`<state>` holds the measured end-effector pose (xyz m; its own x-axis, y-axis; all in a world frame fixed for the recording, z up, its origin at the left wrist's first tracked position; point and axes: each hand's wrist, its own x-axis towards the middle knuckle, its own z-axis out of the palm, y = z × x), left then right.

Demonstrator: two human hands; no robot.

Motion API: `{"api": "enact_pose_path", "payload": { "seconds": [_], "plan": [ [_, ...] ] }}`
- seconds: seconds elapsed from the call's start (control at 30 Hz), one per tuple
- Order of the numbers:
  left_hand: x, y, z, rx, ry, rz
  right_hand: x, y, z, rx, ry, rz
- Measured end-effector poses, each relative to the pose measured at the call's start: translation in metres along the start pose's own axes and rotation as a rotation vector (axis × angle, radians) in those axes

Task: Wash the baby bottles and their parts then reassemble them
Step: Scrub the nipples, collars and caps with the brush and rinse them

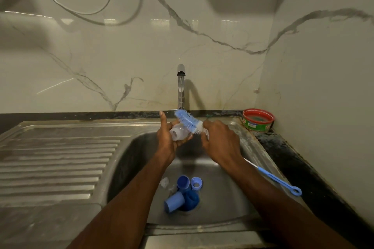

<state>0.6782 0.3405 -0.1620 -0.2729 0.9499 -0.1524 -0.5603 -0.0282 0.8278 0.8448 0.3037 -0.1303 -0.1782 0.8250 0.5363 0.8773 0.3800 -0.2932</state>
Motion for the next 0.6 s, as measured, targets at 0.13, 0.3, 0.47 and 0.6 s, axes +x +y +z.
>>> {"api": "enact_pose_path", "payload": {
  "seconds": [0.13, 0.3, 0.47, 0.6],
  "plan": [
    [0.001, -0.005, 0.005, -0.027, 0.027, -0.025, -0.002, -0.006, 0.003, 0.086, -0.030, -0.045],
    [0.004, -0.005, 0.000, -0.006, 0.028, -0.020, -0.006, -0.007, 0.007, 0.096, -0.058, -0.124],
    [0.000, -0.003, 0.004, -0.011, -0.040, -0.006, 0.001, -0.002, 0.001, 0.026, -0.004, 0.019],
    [0.001, -0.004, 0.003, -0.032, -0.021, -0.025, -0.006, -0.003, 0.002, 0.125, -0.033, -0.103]
  ]
}}
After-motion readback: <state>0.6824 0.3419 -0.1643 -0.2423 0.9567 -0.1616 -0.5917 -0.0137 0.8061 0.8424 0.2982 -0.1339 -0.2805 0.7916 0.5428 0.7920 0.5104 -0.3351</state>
